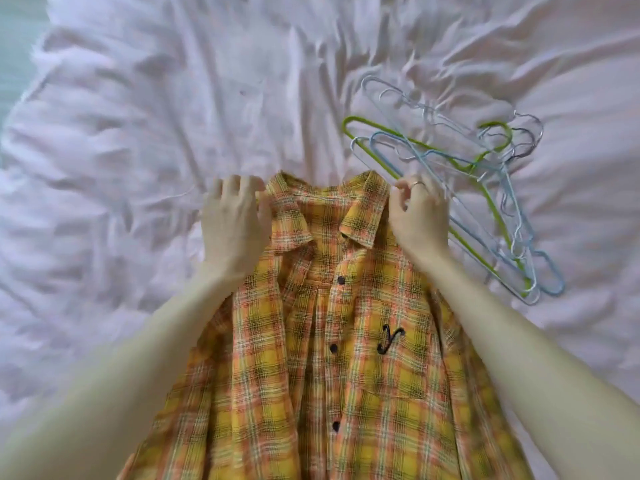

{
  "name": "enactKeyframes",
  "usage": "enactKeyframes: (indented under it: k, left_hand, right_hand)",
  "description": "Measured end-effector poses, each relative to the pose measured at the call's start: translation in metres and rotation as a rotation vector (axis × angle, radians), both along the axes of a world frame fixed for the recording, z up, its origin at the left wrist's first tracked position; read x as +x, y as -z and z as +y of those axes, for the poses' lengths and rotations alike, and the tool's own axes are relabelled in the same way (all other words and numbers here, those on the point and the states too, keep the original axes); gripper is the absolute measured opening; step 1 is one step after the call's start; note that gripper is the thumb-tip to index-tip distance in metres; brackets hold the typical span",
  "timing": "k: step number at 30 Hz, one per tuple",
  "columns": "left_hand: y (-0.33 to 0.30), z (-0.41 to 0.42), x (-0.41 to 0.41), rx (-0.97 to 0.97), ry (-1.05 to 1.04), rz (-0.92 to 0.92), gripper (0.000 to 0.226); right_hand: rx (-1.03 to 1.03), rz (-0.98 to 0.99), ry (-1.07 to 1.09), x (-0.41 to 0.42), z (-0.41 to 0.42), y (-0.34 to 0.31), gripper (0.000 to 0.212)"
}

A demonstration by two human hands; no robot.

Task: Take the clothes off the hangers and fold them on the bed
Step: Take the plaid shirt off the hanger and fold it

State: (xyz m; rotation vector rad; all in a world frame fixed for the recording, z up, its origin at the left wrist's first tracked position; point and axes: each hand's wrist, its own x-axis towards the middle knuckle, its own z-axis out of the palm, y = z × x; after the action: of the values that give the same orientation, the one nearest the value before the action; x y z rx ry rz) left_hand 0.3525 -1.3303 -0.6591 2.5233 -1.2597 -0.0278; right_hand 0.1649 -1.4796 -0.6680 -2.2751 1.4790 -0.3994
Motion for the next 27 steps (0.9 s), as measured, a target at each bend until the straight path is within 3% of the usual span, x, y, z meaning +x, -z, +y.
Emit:
enactKeyframes:
  k: [2,4,7,10,12,13,15,17,20,24,27]
  left_hand:
    - [0.002,-0.002,-0.028,0.033,0.114,0.140,0.023]
    - [0.011,-0.006,-0.051,0.245,0.082,0.271,0.040]
    - [0.024,-0.019,-0.055,0.396,-0.113,0.332,0.059]
    - [0.030,-0.029,-0.048,0.386,-0.154,0.382,0.044]
    - [0.026,-0.033,-0.044,0.346,-0.219,0.547,0.035]
    - [0.024,-0.036,-0.041,0.275,-0.296,0.717,0.033]
    - [0.017,-0.044,-0.036,0.093,-0.455,1.110,0.029]
    - [0.010,-0.053,-0.032,-0.017,-0.516,1.312,0.026]
    - [0.012,-0.058,-0.035,-0.084,-0.537,1.380,0.025]
    - [0.028,-0.047,-0.040,0.003,-0.407,1.355,0.026]
    - [0.025,-0.039,-0.043,0.024,-0.315,1.286,0.028]
  right_hand:
    - [-0.008,-0.002,-0.145,0.009,0.018,0.001,0.029]
    - [0.047,0.154,-0.234,0.020,0.034,0.006,0.042]
    - [0.181,0.396,-0.148,0.033,0.035,0.014,0.060]
    - [0.266,0.434,-0.024,0.033,0.027,0.019,0.046]
    - [0.343,0.369,-0.001,0.031,0.026,0.021,0.030]
    - [0.411,0.288,0.016,0.030,0.026,0.021,0.025]
    - [0.583,0.042,0.057,0.026,0.022,0.019,0.026]
    - [0.674,-0.161,0.094,0.023,0.016,0.013,0.029]
    - [0.689,-0.265,0.127,0.021,0.008,0.009,0.024]
    - [0.760,-0.247,0.082,0.022,0.008,0.014,0.032]
    - [0.753,-0.195,0.027,0.020,0.026,0.010,0.014]
